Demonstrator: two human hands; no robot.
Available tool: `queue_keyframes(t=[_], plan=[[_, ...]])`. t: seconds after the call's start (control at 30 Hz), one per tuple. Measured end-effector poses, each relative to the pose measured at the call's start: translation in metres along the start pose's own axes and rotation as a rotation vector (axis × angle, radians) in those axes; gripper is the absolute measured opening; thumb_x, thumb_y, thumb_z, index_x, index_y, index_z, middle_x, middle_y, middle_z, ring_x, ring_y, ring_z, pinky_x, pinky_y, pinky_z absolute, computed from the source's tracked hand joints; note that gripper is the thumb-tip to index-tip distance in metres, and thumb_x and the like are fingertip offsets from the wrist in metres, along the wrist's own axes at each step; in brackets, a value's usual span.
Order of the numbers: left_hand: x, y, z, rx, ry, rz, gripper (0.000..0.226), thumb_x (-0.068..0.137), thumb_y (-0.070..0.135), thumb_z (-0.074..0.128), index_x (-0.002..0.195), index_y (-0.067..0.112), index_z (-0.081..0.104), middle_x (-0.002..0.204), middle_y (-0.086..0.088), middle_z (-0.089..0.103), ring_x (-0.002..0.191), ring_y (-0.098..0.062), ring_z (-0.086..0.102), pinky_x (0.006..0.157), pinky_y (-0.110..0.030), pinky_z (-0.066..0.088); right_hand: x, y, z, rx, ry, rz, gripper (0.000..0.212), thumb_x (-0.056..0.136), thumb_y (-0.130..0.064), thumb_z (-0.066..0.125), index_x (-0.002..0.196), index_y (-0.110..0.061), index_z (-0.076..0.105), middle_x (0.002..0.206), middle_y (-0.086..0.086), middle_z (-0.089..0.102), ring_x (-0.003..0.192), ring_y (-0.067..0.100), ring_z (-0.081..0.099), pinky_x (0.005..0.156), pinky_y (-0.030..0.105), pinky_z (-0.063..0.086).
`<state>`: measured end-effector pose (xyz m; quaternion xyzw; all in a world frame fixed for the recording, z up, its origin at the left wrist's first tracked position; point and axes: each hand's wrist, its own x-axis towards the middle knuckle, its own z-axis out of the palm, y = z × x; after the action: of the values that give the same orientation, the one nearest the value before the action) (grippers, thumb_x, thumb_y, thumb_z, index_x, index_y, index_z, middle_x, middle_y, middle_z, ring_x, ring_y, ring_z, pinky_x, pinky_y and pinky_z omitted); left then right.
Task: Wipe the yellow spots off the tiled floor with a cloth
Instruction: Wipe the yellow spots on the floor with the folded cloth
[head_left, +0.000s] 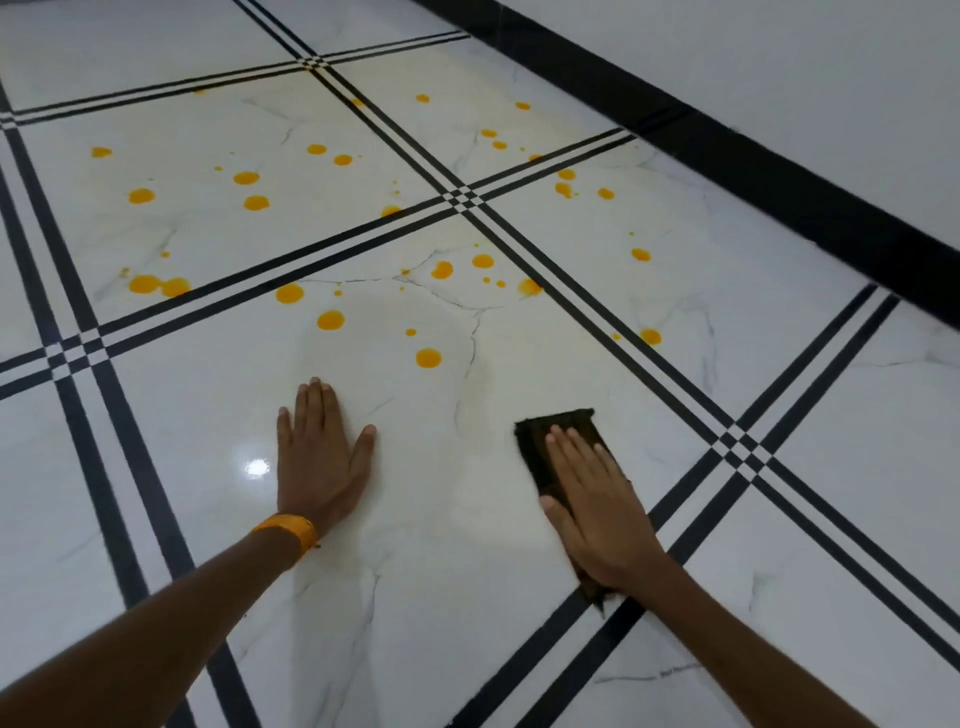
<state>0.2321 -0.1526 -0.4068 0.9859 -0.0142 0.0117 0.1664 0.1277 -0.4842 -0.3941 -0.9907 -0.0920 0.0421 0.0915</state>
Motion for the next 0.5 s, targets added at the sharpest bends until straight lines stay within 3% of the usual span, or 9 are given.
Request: queue_keyframes(t=[0.07,0.17,0.23,0.37,0.43,0.5], plan=[[0.002,0.015,0.007,0.025,0.017,-0.014,0.089,0.092,0.059,0.017,0.155,-0.004,0.014,0.164,-0.020,0.013,0.153,-0.031,0.007,0.124,-0.050,0.003,0.011,0.027,-0.004,-0.003,0.060,0.185,0.073,0.102,-0.055,0.013,0.162,-0.014,0.006,0.170,0.002,0.004,0.156,0.014,-0.001,0.127,0.038,0.002],[0.007,0.020,0.009,0.111,0.047,-0.020,0.086,0.094,0.055,0.017,0.154,-0.006,0.017,0.163,-0.023,0.017,0.152,-0.034,0.011,0.122,-0.055,0.008,0.059,0.033,-0.009,-0.010,0.114,0.454,0.081,0.098,-0.055,0.002,0.160,-0.005,0.012,0.168,0.013,0.014,0.156,0.025,0.011,0.127,0.043,0.008],[0.005,0.019,0.013,0.152,0.031,0.000,0.084,0.095,0.054,0.018,0.153,-0.007,0.017,0.162,-0.024,0.018,0.152,-0.035,0.012,0.121,-0.056,0.009,0.082,0.008,-0.005,0.000,0.118,0.444,0.081,0.098,-0.053,0.002,0.159,-0.002,0.013,0.167,0.016,0.016,0.156,0.029,0.014,0.127,0.045,0.010],[0.001,0.021,0.014,0.178,0.026,0.011,0.082,0.096,0.052,0.019,0.152,-0.008,0.019,0.161,-0.026,0.020,0.151,-0.036,0.014,0.120,-0.059,0.013,0.073,-0.022,-0.002,0.119,0.022,0.195,0.072,0.104,-0.053,0.016,0.161,-0.009,0.014,0.168,0.003,0.010,0.156,0.021,0.006,0.127,0.039,0.007],[0.004,0.023,0.014,0.173,0.028,0.004,0.082,0.096,0.052,0.019,0.152,-0.008,0.018,0.161,-0.026,0.020,0.151,-0.036,0.014,0.121,-0.058,0.013,0.083,-0.005,-0.021,0.234,0.094,0.217,0.056,0.105,-0.035,0.041,0.155,-0.009,0.034,0.161,0.005,0.034,0.150,0.028,0.028,0.122,0.038,0.023],[0.007,0.024,0.014,0.168,0.029,0.004,0.082,0.097,0.052,0.018,0.153,-0.007,0.018,0.161,-0.025,0.019,0.152,-0.035,0.013,0.121,-0.057,0.011,0.102,0.012,-0.036,0.213,0.153,0.276,0.052,0.098,-0.021,0.056,0.147,-0.008,0.044,0.149,0.011,0.046,0.137,0.031,0.042,0.114,0.042,0.037]])
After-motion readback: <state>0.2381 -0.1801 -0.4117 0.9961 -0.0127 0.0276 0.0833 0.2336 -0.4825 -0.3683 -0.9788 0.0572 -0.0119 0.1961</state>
